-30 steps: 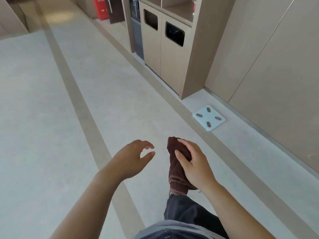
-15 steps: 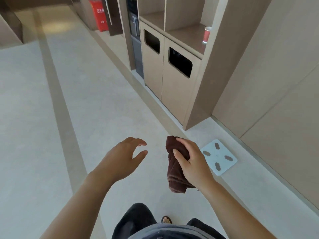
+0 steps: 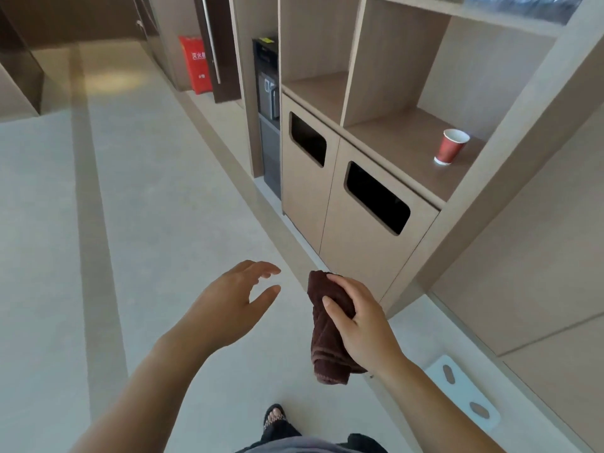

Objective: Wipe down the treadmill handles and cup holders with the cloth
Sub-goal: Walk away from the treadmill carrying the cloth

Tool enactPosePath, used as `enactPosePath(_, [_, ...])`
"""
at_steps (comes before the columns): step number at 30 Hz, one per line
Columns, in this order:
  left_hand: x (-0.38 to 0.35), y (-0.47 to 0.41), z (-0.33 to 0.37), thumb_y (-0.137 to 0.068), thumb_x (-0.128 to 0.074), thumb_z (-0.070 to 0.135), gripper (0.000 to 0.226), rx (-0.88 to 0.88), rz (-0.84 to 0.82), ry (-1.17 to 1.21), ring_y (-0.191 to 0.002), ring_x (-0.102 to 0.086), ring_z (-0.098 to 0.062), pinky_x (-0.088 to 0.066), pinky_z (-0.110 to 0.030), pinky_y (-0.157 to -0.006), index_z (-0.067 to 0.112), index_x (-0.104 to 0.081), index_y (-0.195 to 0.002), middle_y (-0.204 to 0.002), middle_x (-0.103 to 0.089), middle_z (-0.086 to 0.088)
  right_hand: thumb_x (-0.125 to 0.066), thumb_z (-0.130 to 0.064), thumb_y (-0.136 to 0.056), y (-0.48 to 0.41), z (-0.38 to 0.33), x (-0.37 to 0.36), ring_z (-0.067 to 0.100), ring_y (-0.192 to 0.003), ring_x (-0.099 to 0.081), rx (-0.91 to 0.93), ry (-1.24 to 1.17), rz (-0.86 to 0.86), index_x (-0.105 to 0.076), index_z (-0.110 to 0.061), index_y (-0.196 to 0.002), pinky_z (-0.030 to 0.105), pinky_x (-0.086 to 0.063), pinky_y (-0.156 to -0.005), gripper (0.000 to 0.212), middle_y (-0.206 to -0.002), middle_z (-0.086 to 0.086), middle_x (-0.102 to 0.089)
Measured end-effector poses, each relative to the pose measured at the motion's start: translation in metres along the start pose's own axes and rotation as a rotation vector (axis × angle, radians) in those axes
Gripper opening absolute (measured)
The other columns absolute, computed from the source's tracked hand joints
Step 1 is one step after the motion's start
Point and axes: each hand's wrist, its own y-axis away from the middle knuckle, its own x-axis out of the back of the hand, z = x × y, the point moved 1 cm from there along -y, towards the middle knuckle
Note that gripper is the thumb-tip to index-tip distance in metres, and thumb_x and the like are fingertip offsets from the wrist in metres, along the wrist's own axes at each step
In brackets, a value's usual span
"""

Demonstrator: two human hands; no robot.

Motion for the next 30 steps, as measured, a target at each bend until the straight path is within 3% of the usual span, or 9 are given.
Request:
enactPosePath(6, [0.006, -0.134, -0.001, -0.09, -0.046, 0.045, 0.033, -0.133, -0.129, -0.014, -0.1, -0.052, -0.002, -0.041, -0.019, -0.082, 0.034, -0.051, -0.122, -0.121, -0.057, 0.013, -0.052, -0.033, -0.093, -0.1, 0.012, 0.016, -0.005, -0.113, -0.046, -0.105, -0.014, 0.119, -0.048, -0.031, -0.13, 0.001, -0.03, -0.092, 0.037, -0.128, -0.014, -0.05])
enactPosePath(15, [-0.007, -0.338, 0.001, -0.09, -0.047, 0.045, 0.032, -0.268, -0.184, -0.041, -0.093, -0.052, -0.002, -0.039, -0.019, -0.08, 0.036, -0.051, -0.12, -0.12, -0.057, 0.014, -0.057, -0.029, -0.092, -0.262, 0.066, 0.071, 0.0, -0.114, -0.047, -0.174, -0.018, 0.312, -0.052, -0.025, -0.128, 0.001, -0.03, -0.092, 0.037, -0.127, -0.009, -0.053])
enactPosePath(23, [0.002, -0.513, 0.041, -0.091, -0.048, 0.04, 0.032, -0.356, -0.179, -0.043, -0.097, -0.054, -0.007, -0.041, -0.022, -0.08, 0.032, -0.052, -0.122, -0.119, -0.059, 0.008, -0.059, -0.029, -0.089, -0.419, 0.098, 0.153, 0.008, -0.118, -0.049, -0.171, 0.007, 0.429, -0.053, -0.028, -0.126, 0.022, -0.036, -0.102, 0.038, -0.128, -0.005, -0.055])
enactPosePath(27, [-0.001, -0.566, 0.052, -0.09, -0.05, 0.04, 0.031, -0.381, -0.183, -0.027, -0.096, -0.054, -0.005, -0.041, -0.022, -0.079, 0.033, -0.053, -0.12, -0.117, -0.06, 0.01, -0.061, -0.032, -0.087, -0.49, 0.11, 0.191, 0.01, -0.117, -0.049, -0.153, 0.068, 0.53, -0.054, -0.032, -0.124, 0.018, -0.033, -0.096, 0.038, -0.127, -0.005, -0.056])
enactPosePath(30, [-0.003, -0.597, 0.054, -0.09, -0.05, 0.039, 0.03, -0.399, -0.193, -0.031, -0.092, -0.049, -0.001, -0.039, -0.02, -0.077, 0.032, -0.054, -0.119, -0.119, -0.059, 0.011, -0.061, -0.038, -0.086, -0.534, 0.124, 0.212, 0.015, -0.121, -0.046, -0.198, 0.189, 0.501, -0.049, -0.031, -0.131, 0.025, -0.035, -0.099, 0.047, -0.133, -0.002, -0.051])
